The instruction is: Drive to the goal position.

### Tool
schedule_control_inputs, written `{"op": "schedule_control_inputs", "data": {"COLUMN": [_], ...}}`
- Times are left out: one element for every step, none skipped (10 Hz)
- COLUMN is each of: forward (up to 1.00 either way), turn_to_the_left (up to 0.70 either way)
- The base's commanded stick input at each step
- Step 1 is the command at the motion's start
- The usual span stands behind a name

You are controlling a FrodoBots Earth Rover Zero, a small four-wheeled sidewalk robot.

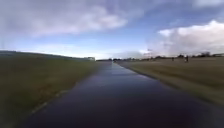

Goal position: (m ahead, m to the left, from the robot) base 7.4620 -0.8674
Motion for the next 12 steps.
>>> {"op": "schedule_control_inputs", "data": {"forward": [0.46, 0.0, 0.0, 0.0, 0.0, 0.0, 0.0, 0.0, 0.0, 0.0, 0.11, 0.77], "turn_to_the_left": [0.0, 0.0, 0.0, 0.0, 0.0, 0.0, 0.0, 0.0, 0.0, 0.0, 0.0, 0.0]}}
